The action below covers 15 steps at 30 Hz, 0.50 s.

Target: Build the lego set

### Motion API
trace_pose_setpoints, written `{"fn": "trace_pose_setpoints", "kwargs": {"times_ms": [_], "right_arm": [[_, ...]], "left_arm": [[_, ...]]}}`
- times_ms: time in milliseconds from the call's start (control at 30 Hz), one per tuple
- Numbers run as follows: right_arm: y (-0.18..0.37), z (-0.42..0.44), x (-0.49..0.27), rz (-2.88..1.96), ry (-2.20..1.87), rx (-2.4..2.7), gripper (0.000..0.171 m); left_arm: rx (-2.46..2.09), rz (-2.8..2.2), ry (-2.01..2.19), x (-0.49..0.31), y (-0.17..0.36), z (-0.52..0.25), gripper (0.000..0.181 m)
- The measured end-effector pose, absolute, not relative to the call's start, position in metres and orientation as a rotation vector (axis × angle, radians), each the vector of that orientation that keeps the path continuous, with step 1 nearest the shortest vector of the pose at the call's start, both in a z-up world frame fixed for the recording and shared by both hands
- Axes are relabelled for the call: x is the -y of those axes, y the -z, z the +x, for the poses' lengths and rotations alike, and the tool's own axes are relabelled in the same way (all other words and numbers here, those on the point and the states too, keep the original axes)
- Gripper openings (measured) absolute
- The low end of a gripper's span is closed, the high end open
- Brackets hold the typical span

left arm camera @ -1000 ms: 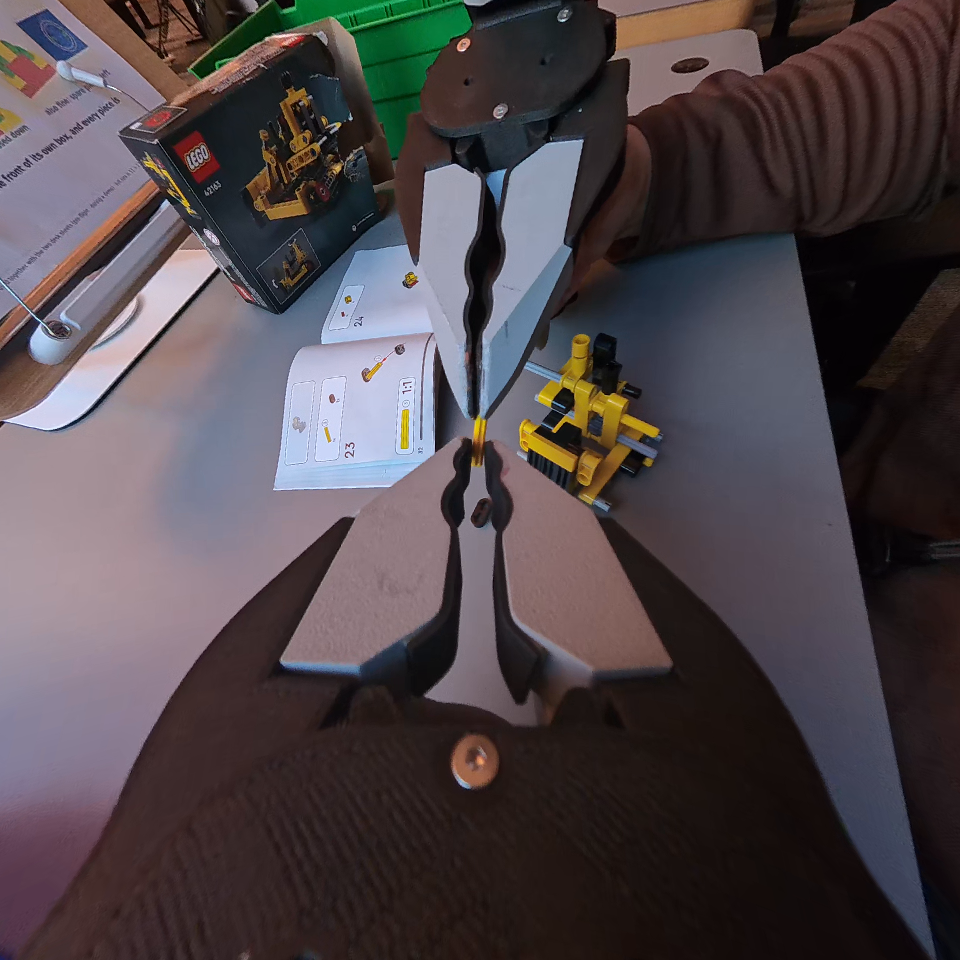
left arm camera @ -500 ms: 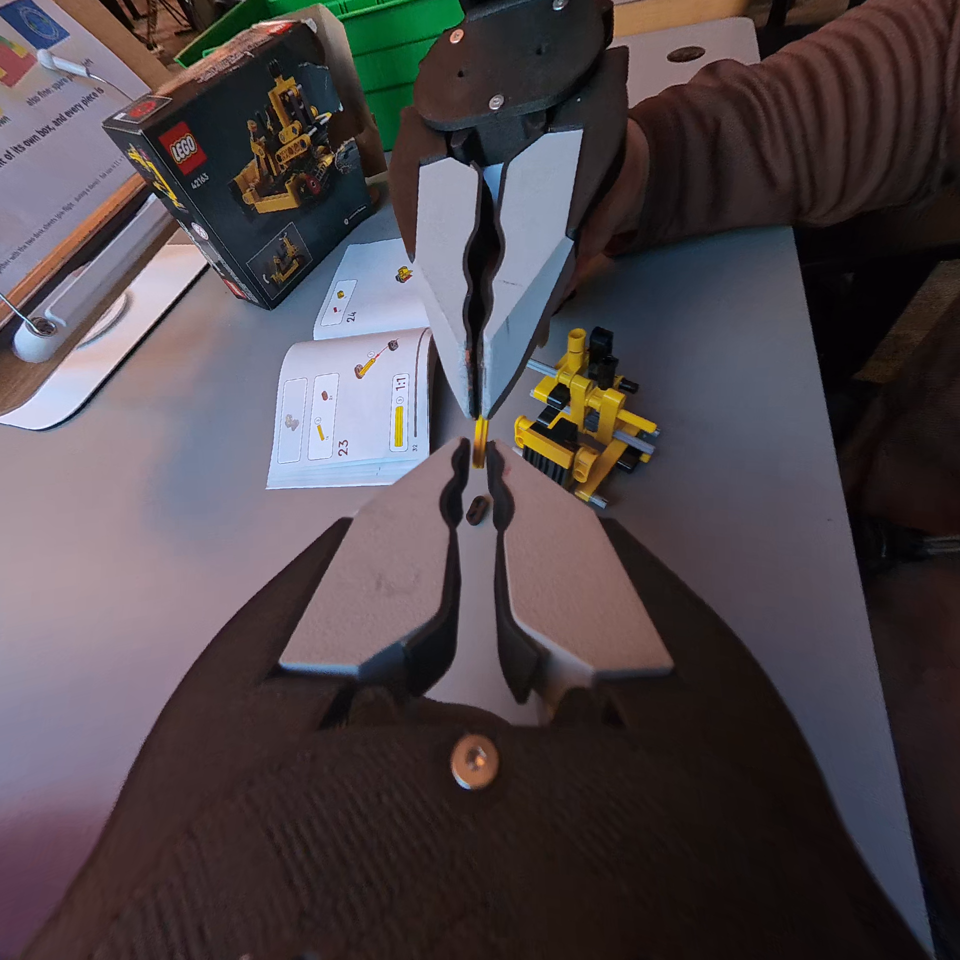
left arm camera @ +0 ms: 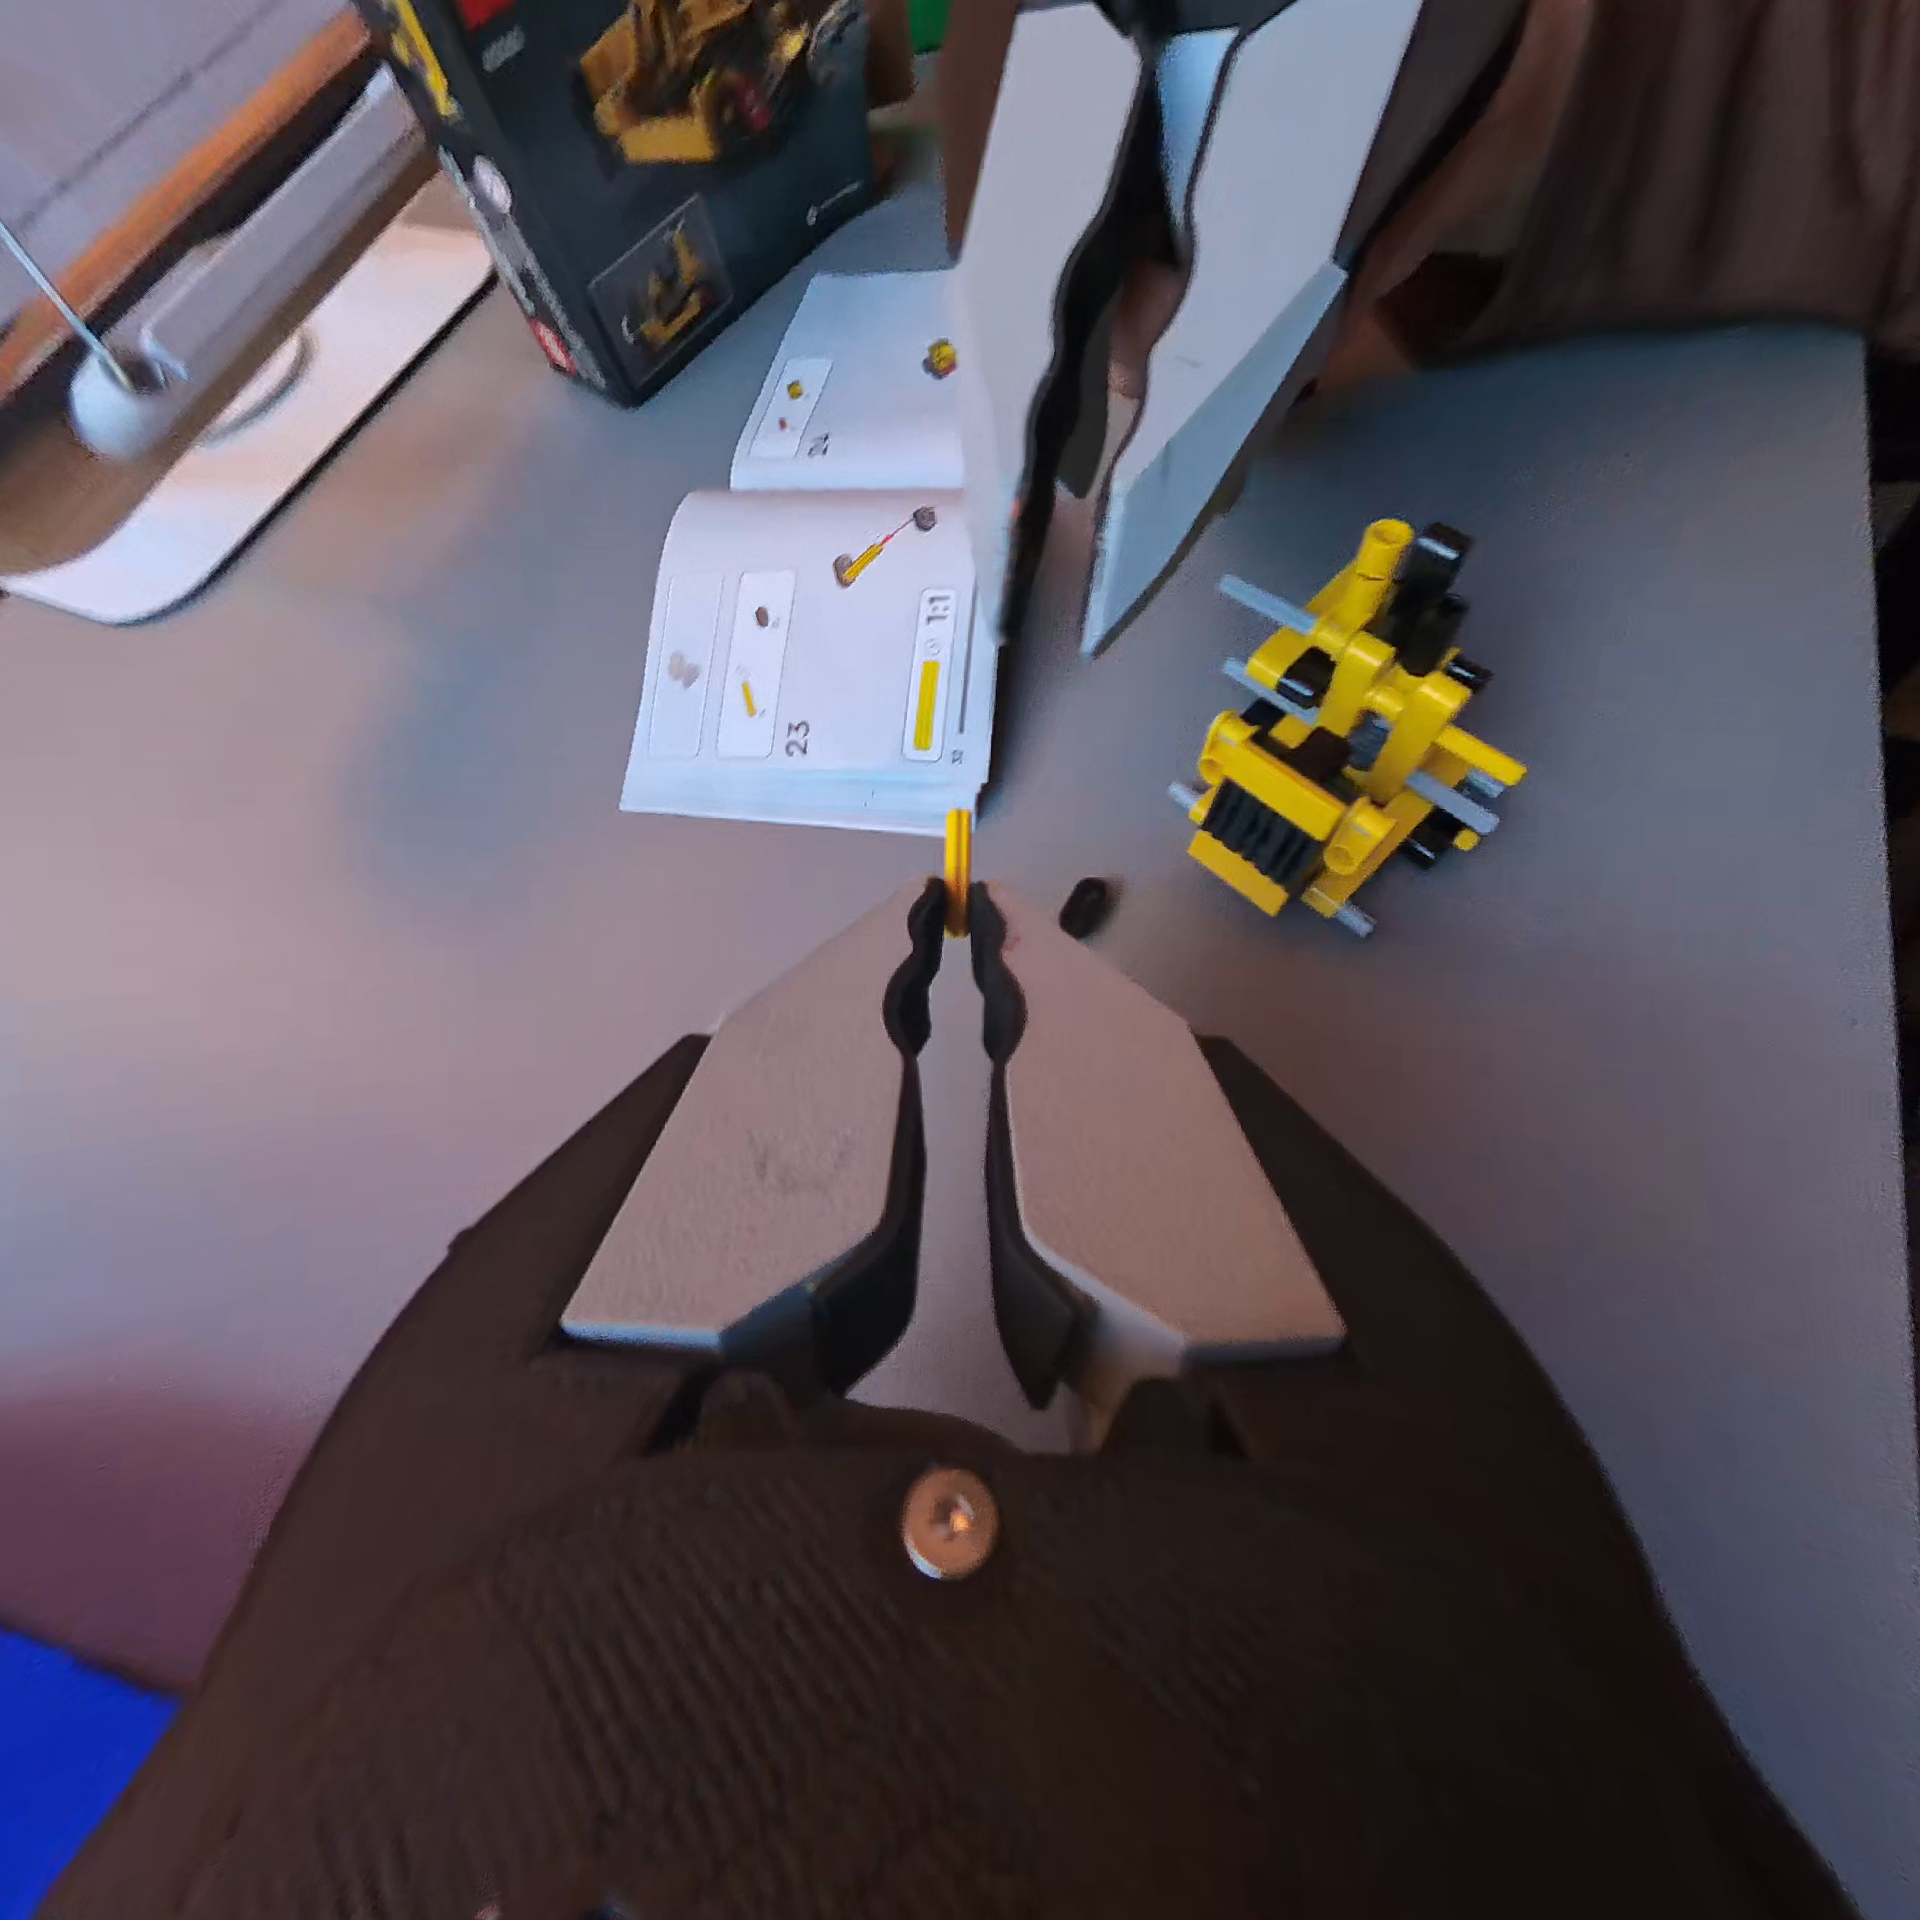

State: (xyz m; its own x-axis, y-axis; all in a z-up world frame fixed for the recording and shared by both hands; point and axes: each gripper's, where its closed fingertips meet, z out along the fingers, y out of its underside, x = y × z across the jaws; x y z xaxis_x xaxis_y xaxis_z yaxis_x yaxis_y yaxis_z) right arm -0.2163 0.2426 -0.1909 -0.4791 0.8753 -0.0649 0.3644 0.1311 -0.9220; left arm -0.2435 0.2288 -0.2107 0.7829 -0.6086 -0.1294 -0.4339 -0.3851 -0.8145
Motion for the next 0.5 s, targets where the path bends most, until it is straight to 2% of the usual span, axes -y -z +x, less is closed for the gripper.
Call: {"fn": "trace_pose_setpoints", "kwargs": {"times_ms": [133, 367, 500], "right_arm": [[0.209, -0.221, -0.244, -1.278, -1.267, 2.046, 0.017], [0.247, -0.226, -0.223, -1.327, -1.006, 2.399, 0.016], [0.252, -0.230, -0.222, -1.355, -0.949, 2.432, 0.012]], "left_arm": [[-0.733, -2.119, 0.252, -0.231, 0.223, -0.253, 0.002], [-0.716, -2.184, 0.200, -0.235, 0.240, -0.260, 0.002], [-0.669, -2.171, 0.208, -0.239, 0.237, -0.264, 0.001]]}}
